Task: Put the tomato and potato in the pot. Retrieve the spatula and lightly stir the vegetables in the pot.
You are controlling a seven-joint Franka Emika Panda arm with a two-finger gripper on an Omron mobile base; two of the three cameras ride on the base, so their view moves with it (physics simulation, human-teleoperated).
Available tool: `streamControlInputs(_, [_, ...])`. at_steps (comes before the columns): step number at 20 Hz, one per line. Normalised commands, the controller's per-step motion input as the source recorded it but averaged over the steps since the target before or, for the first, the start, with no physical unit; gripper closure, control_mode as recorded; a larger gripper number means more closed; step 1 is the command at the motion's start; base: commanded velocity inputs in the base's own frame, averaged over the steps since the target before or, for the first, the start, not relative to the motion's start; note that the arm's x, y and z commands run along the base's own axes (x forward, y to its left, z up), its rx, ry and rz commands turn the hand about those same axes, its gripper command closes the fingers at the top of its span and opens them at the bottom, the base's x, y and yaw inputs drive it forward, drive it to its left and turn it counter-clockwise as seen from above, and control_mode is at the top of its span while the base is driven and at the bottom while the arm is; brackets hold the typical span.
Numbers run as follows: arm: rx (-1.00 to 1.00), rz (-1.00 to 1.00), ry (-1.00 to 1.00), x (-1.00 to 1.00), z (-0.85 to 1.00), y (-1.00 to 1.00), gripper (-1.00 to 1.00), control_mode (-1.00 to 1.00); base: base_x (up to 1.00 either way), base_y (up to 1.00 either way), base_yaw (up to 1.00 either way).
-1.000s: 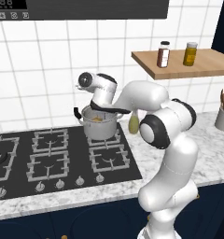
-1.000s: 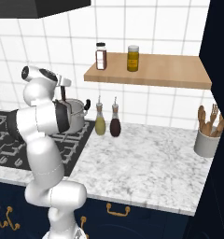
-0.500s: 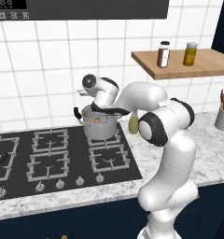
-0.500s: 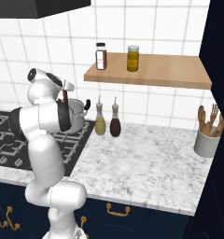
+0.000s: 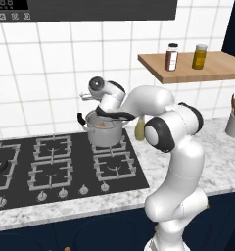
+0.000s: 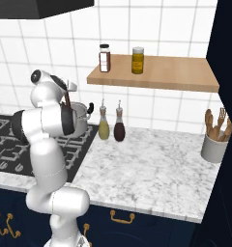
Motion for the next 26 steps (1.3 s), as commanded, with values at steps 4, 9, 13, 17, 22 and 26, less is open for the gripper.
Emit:
streamControlInputs(4, [0.05,0.29,-0.33,0.12,0.00,0.09,1.00,-1.00,0.00,0.00,0.00])
streamControlInputs(9, [0.03,0.22,-0.11,-0.21,0.23,0.06,1.00,-1.00,0.00,0.00,0.00])
streamControlInputs(13, [0.03,0.08,0.15,-0.56,0.55,0.04,1.00,-1.00,0.00,0.00,0.00])
streamControlInputs(17, [-0.01,0.02,0.21,-0.24,-0.03,0.00,1.00,-1.00,0.00,0.00,0.00])
streamControlInputs(22, [-0.07,0.02,0.15,0.23,-0.58,-0.09,1.00,-1.00,0.00,0.00,0.00])
streamControlInputs(26, [-0.16,0.00,-0.01,0.53,-0.62,-0.21,1.00,-1.00,0.00,0.00,0.00])
